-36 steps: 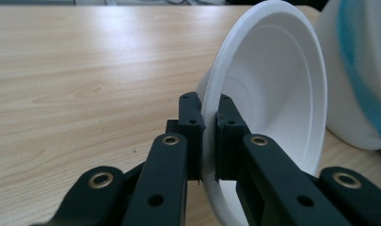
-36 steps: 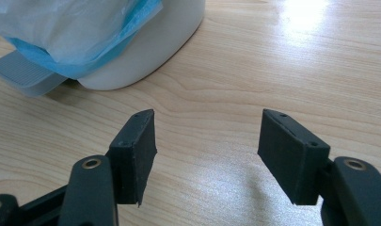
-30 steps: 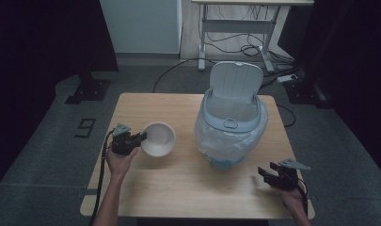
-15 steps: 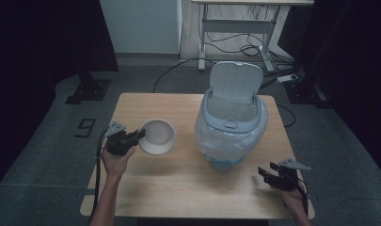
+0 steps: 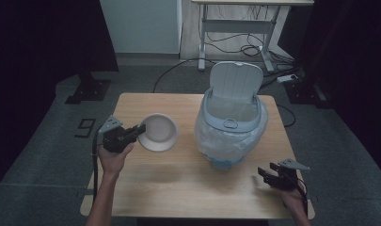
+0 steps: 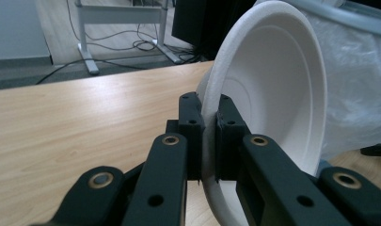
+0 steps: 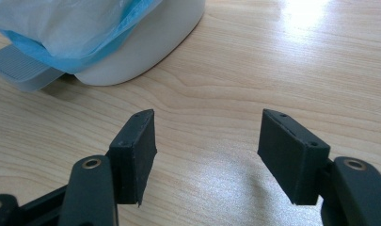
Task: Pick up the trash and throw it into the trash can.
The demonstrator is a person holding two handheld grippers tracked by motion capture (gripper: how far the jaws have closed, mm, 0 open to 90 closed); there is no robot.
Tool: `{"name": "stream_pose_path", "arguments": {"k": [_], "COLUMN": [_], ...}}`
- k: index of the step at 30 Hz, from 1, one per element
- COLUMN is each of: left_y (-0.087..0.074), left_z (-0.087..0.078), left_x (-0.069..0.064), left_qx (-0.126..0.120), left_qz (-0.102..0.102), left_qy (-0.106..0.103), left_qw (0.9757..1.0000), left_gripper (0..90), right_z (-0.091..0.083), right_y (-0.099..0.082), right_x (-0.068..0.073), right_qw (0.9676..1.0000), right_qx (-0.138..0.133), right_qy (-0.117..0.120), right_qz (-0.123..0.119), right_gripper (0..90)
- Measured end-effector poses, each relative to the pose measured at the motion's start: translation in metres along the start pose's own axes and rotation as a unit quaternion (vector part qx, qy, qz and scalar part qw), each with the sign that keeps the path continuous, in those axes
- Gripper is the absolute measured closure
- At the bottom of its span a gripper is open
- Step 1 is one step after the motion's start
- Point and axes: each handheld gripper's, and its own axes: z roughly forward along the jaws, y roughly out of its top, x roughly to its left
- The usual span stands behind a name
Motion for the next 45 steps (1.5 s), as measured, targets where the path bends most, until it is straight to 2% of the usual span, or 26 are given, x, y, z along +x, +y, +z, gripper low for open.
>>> {"name": "stream_pose_path", "arguments": {"k": [8,20,31,45], "left_y": [0.01,0.031,0.05,0.065], "left_z": [-0.009,-0.014,-0.018,-0.008], "left_x": [-0.008,-0.026,-0.037,-0.051], "left_qx": [-0.026,-0.052,-0.063,-0.07], "left_qz": [-0.002,0.014,0.027,0.029], "left_qy": [-0.017,-0.041,-0.048,-0.069], "left_qw": [0.9995,0.9977,0.9965,0.9948], "left_gripper": [83.7,83.7,83.7,83.6], "right_z": [0.0,0.001,0.001,0.0], "right_y": [0.0,-0.001,-0.001,-0.001], "right_x": [0.0,-0.001,-0.001,-0.004], "right_qw": [1.0,1.0,1.0,1.0], "right_qx": [0.001,0.004,0.006,0.004], "right_qy": [0.0,0.0,-0.001,-0.005], "right_qz": [0.0,-0.001,-0.001,0.004], "right_gripper": [36.7,36.7,36.7,36.7]}}
